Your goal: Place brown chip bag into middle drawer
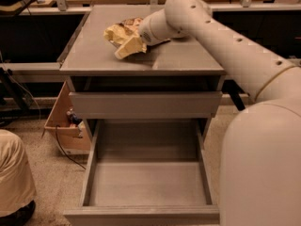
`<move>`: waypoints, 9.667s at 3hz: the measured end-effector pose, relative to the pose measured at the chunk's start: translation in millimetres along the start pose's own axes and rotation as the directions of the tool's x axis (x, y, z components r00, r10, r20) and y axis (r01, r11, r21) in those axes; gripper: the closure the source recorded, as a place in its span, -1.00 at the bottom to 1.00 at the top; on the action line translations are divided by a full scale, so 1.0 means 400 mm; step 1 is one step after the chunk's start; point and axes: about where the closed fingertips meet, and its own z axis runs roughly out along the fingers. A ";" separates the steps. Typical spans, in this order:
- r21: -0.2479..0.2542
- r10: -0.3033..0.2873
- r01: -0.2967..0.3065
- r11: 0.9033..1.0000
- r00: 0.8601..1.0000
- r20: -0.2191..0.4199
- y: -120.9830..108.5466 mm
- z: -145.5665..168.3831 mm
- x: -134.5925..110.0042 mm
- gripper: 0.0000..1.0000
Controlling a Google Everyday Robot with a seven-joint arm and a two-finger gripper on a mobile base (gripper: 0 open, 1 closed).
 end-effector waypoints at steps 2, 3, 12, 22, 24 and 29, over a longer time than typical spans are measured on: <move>0.062 0.009 -0.010 0.998 1.000 0.021 -0.030 0.055 -0.001 0.01; 0.109 -0.079 0.075 0.991 0.996 0.036 -0.017 -0.014 -0.027 0.60; -0.264 0.070 -0.013 0.964 0.976 0.206 0.402 -0.651 0.380 1.00; -0.321 0.124 -0.078 0.944 0.985 0.123 0.525 -0.002 1.248 0.15; -0.395 0.154 -0.078 0.916 0.974 0.165 0.562 0.024 1.173 -0.78; -0.403 0.144 -0.065 0.913 0.975 0.170 0.491 -0.373 0.992 -1.00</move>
Offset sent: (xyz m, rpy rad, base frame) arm 0.0285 0.0026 0.0019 0.0074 -0.0841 -0.0747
